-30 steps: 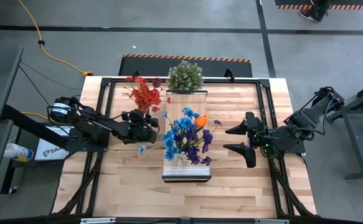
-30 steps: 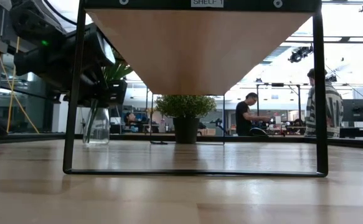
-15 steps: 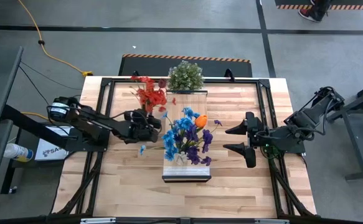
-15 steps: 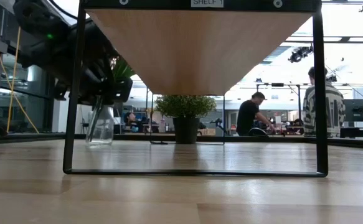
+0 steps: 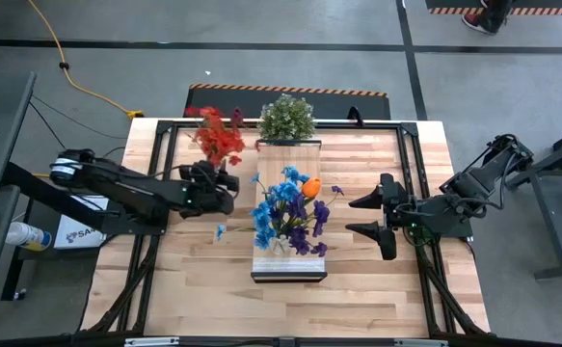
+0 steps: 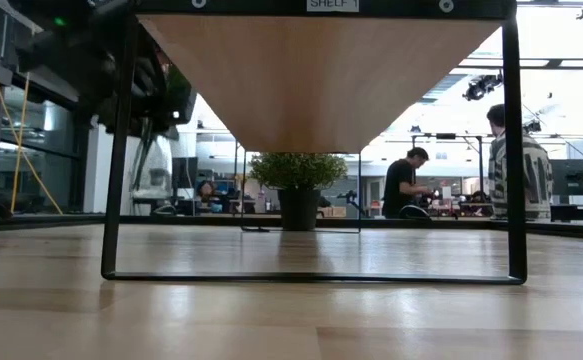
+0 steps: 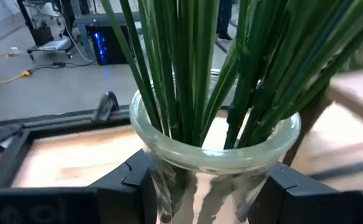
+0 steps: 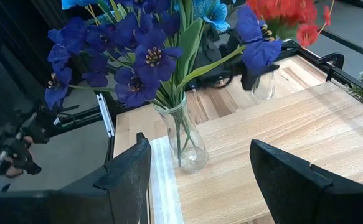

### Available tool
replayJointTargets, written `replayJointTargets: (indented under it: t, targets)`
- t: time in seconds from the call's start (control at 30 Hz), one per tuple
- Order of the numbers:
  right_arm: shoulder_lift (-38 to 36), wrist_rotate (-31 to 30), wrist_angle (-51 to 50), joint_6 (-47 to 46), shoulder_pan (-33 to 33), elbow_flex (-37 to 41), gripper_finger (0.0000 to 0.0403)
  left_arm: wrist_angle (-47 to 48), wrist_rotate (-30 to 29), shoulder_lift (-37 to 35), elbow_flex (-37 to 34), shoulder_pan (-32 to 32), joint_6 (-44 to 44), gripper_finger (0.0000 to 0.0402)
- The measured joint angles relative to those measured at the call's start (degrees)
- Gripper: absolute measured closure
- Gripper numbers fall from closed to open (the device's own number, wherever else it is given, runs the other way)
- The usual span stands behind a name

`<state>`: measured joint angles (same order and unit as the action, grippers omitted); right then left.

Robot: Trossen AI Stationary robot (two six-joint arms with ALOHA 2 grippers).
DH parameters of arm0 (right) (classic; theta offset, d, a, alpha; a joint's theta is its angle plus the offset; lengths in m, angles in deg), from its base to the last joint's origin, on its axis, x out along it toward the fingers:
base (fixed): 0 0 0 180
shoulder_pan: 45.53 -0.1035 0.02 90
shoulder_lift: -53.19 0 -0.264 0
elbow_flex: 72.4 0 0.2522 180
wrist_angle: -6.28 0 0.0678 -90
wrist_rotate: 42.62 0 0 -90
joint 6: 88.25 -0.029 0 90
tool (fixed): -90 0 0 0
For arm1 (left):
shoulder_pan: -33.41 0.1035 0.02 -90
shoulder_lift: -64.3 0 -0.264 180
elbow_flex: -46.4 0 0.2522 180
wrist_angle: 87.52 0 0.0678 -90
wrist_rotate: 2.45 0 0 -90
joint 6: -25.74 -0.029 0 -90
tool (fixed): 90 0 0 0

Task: Pick and place flowers into a vace then onto a shelf
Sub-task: Put the left transparent vase on the shelf

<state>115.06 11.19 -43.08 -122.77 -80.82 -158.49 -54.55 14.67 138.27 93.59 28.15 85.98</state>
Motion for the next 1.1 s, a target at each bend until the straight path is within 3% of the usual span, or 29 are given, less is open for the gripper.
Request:
replayJointTargets:
  t: [0.13, 0.4, 0.6, 0.73, 0.87, 1.1]
  targets:
    - [0.00, 0.00, -0.02, 0.00, 0.00, 0.00, 0.0141, 3.17, -1.12, -6.34, 0.00, 0.00, -0.59, 0.0201]
    - [0.00, -0.36, -0.02, 0.46, 0.00, 0.00, 0.0141, 3.17, 0.77, -20.89, 0.07, 0.00, -10.57, 0.0201]
    - [0.00, -0.56, 0.17, 1.29, 0.00, 0.00, 0.0141, -6.38, 5.25, -29.09, 0.07, 0.00, -24.58, 0.0201]
    - [0.00, -0.72, 0.22, 1.53, 0.00, 0.00, 0.0141, -18.16, 9.26, -31.34, 0.07, 0.00, -37.72, 0.0201]
    - [0.00, -0.72, 0.26, 1.92, 0.01, 0.00, 0.0141, -27.66, 11.67, -31.49, 0.13, 0.00, -45.30, 0.0201]
    - [0.00, -0.72, 0.26, 3.60, 0.02, 0.00, 0.0141, -29.01, 15.57, -29.42, 3.49, 0.00, -49.61, 0.0201]
